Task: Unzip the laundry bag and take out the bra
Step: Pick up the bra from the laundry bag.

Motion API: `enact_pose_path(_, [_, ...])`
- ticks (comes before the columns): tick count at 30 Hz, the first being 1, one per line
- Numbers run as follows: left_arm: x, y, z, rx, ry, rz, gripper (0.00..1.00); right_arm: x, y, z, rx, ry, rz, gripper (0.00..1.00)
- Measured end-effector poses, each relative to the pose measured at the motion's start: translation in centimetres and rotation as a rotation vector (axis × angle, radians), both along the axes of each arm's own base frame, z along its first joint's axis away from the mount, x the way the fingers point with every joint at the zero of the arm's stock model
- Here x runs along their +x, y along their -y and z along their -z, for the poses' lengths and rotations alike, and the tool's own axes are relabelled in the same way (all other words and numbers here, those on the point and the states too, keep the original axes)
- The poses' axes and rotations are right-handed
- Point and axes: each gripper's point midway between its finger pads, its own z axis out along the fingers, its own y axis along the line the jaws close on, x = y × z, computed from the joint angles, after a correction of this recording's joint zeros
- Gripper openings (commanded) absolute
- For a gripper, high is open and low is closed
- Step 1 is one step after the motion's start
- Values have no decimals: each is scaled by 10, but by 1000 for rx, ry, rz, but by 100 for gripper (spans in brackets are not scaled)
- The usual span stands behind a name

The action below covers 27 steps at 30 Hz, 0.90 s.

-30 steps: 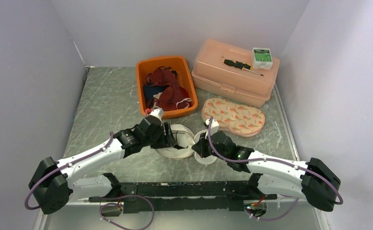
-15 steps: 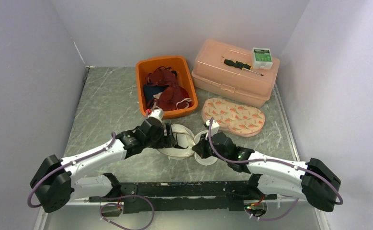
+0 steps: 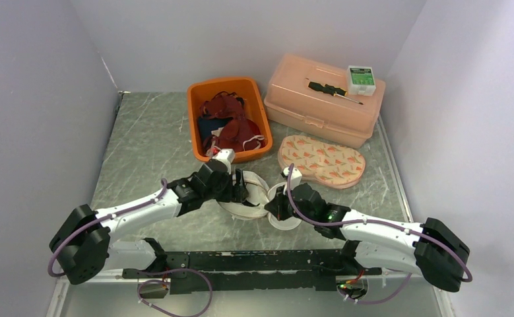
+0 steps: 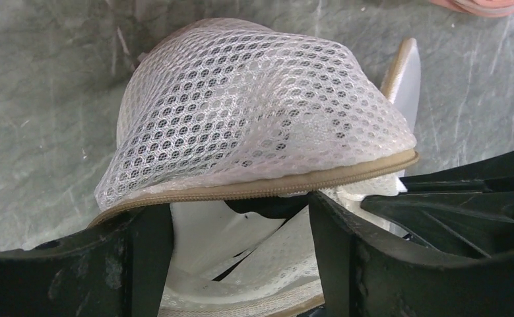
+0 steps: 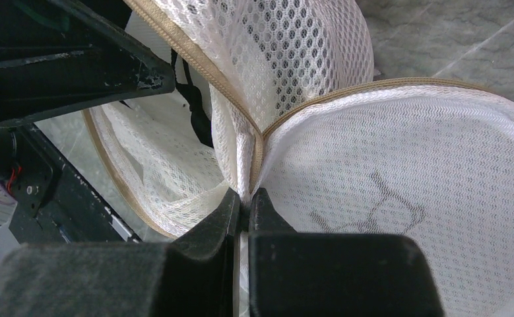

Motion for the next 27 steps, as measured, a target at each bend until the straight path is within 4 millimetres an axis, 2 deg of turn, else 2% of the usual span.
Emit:
enact_pose_path(4, [0,8,1,-15,5,38,70,-1,0,1,-1,-2,-2,0])
enact_pose_path(10, [-5,13,21,1,-50,74,62,-1,0,1,1,0,-2,0])
enact_pose_path(13, [-6,16,20,-12,-48,83,48,-1,1,2,0,-2,-1,0])
enact_pose_path(17, [-7,17,21,-23,-51,88,24,-1,1,3,-2,-3,-1,0])
enact_pose_path(21, [-10,16,24,-23,-58,96,4,-1,1,1,3,0,-1,0])
enact_pose_path(25, [-10,16,23,-26,-57,98,3,-1,1,-1,10,6,0,0])
enact_pose_path(26, [-11,16,21,-30,-56,101,3,-1,2,-3,13,10,2,6])
enact_pose_path(27, [-11,16,18,-34,-51,102,2,0,2,-5,17,14,5,21])
